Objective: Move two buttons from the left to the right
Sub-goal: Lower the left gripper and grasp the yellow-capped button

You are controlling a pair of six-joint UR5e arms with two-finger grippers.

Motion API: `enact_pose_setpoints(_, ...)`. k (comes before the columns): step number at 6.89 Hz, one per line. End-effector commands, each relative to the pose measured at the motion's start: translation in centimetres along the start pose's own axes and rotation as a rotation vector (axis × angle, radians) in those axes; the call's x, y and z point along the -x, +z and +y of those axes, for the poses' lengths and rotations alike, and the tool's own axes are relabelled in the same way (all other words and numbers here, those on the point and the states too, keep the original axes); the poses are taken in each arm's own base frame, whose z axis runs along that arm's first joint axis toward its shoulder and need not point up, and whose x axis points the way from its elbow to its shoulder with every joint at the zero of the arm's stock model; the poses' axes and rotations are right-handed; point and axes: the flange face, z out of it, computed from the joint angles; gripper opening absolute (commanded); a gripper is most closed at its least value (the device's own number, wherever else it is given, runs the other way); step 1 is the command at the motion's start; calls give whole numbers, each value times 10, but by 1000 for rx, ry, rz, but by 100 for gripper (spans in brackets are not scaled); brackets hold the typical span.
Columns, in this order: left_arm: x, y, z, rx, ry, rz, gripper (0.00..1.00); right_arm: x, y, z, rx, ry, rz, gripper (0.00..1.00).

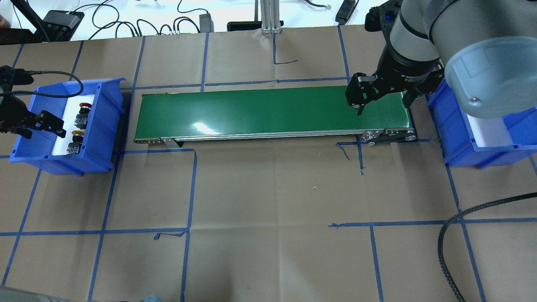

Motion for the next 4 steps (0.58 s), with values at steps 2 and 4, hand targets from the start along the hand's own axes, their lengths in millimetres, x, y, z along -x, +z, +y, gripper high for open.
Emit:
enact_pose_setpoints(2,2,58,-2,8,0,6,99,0,1,-1,2,0,0,100)
enact_pose_setpoints(4,-2,91,6,2,1,1,99,0,1,-1,2,0,0,100)
